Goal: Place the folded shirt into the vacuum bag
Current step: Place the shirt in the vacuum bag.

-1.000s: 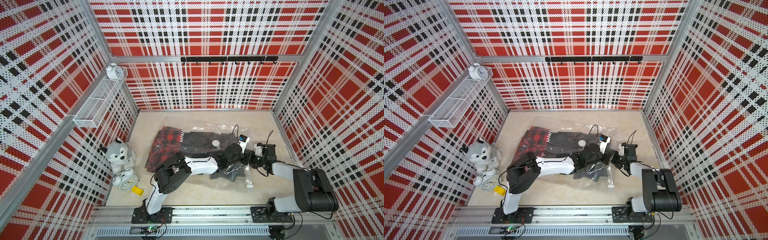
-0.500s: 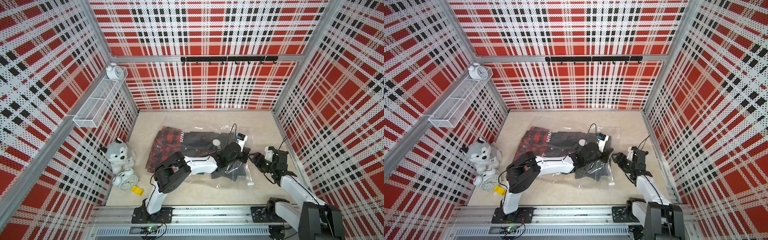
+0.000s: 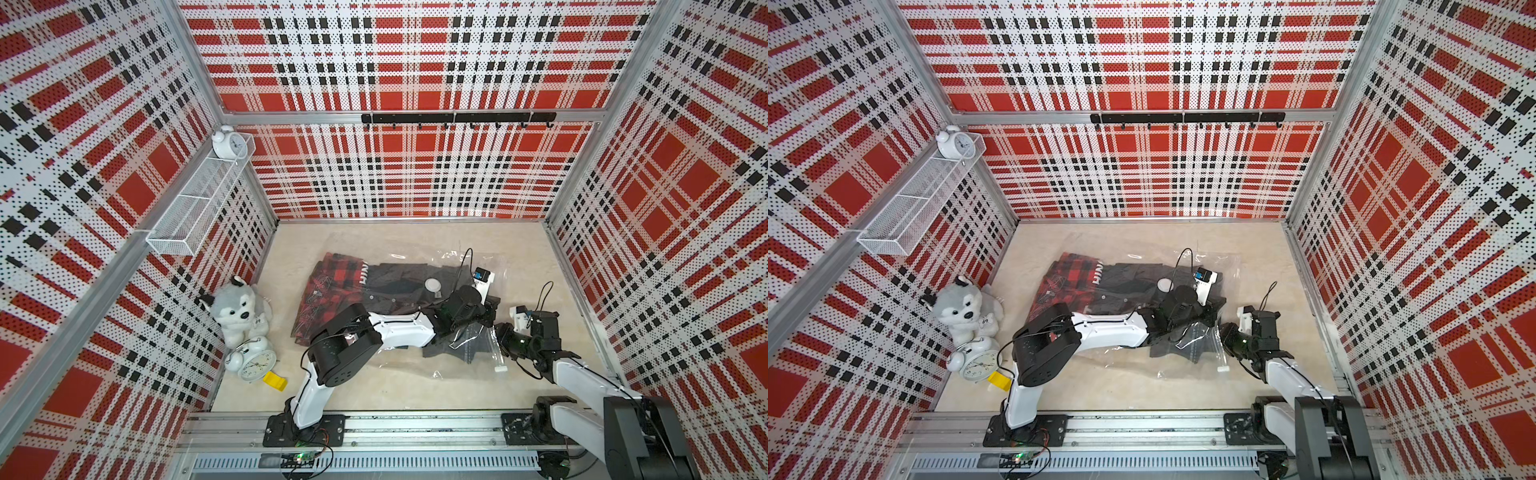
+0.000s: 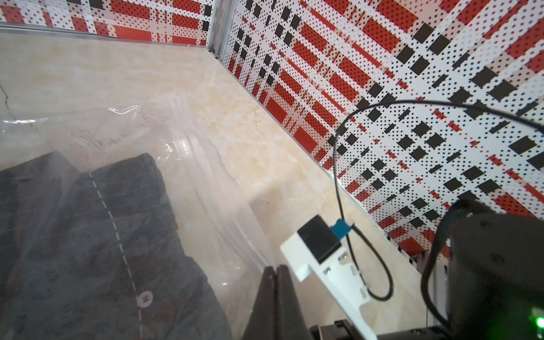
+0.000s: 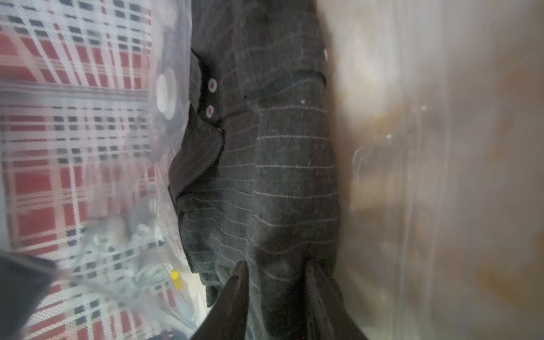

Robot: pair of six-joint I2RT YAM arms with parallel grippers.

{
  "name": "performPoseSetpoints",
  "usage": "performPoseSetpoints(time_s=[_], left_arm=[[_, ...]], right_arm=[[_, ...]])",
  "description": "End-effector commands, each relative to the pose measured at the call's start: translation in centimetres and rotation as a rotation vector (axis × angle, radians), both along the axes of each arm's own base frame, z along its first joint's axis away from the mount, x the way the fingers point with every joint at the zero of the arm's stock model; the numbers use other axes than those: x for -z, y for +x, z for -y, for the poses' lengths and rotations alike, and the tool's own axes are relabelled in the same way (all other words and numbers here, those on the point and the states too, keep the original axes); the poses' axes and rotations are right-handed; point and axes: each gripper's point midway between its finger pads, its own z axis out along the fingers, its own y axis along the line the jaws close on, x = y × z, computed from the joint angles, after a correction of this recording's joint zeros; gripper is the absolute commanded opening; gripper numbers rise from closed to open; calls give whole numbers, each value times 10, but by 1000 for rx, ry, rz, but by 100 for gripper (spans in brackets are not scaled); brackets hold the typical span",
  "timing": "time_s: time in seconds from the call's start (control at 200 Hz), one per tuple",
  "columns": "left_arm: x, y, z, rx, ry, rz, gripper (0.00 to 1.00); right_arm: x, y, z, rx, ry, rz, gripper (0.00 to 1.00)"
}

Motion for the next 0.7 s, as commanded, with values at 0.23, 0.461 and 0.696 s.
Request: performPoseSetpoints(time_s=[0.23,0.461,0.696], left_arm=[[-10,-6,4,-3,-22,12,0],[-13,-11,5,10,-29,8,3],[-33,-26,-5,45,-59,-2,64]], right_arm=[[-12,2,8,71,-64,51,45],[-23,-4,54,223,-214,37,69],[-53,-6,92,378,-241,97,83]])
